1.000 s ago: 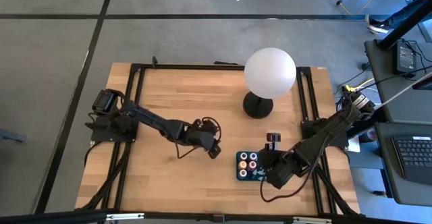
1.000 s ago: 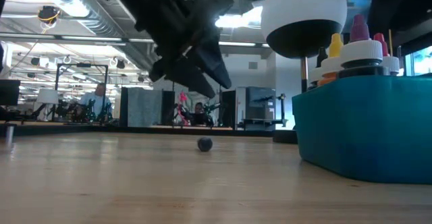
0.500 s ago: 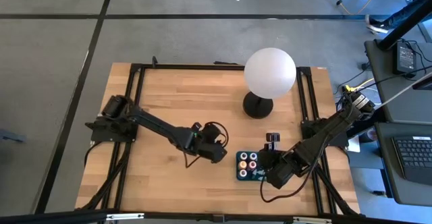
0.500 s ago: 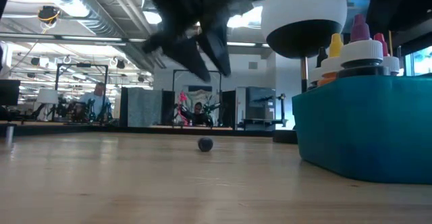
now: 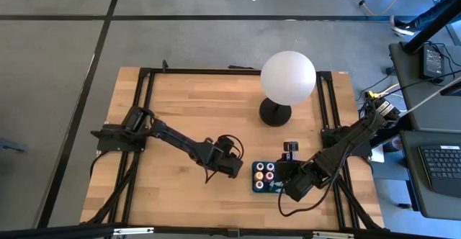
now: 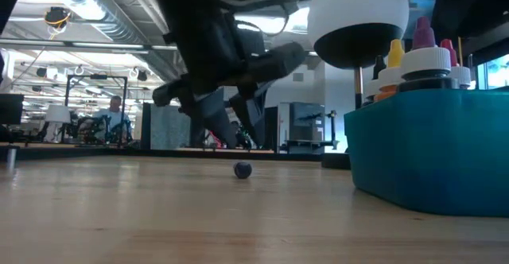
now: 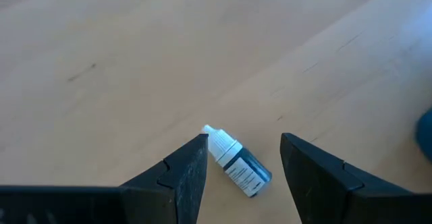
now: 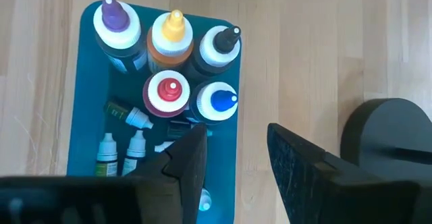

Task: Pick & Place food coloring
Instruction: Put the dark blue food coloring bottle into the blue bin

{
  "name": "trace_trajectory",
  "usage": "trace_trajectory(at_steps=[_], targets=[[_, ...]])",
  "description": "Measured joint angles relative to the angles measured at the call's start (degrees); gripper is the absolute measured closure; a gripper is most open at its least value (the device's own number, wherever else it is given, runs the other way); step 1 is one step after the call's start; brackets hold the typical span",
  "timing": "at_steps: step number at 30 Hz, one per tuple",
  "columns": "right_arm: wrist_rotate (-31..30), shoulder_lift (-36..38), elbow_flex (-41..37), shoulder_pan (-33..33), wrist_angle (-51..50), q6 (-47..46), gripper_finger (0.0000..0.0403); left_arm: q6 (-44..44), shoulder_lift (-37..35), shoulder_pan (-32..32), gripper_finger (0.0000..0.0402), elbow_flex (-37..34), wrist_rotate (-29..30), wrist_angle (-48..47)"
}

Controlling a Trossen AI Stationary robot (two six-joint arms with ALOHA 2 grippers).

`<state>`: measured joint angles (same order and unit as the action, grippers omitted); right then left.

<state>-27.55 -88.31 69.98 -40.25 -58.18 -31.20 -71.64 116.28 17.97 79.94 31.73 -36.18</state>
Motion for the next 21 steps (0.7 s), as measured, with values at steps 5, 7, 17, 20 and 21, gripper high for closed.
trace_trajectory(at_steps=[5, 7, 17, 20, 21], targets=[[0.0, 0.0, 0.0, 0.0, 0.1, 0.0, 0.0243, -2.9, 1.5, 0.4, 0.0220, 0.1, -1.0, 0.0], [0.0, 0.0, 0.0, 0.0, 0.1, 0.0, 0.0243, -3.8, 2.5, 0.4, 0.0220, 0.1, -1.8, 0.1], [-0.9, 0.0, 0.0, 0.0, 0.1, 0.0, 0.0243, -1.6, 4.4, 0.3, 0.0223, 0.1, -3.2, -0.2], [-0.9, 0.0, 0.0, 0.0, 0.1, 0.0, 0.0243, -0.3, 4.4, 0.3, 0.0238, 0.1, -4.0, -0.3], [-0.9, 0.0, 0.0, 0.0, 0.1, 0.0, 0.0243, 0.3, 4.4, 0.2, 0.0246, 0.1, -4.3, -0.3]])
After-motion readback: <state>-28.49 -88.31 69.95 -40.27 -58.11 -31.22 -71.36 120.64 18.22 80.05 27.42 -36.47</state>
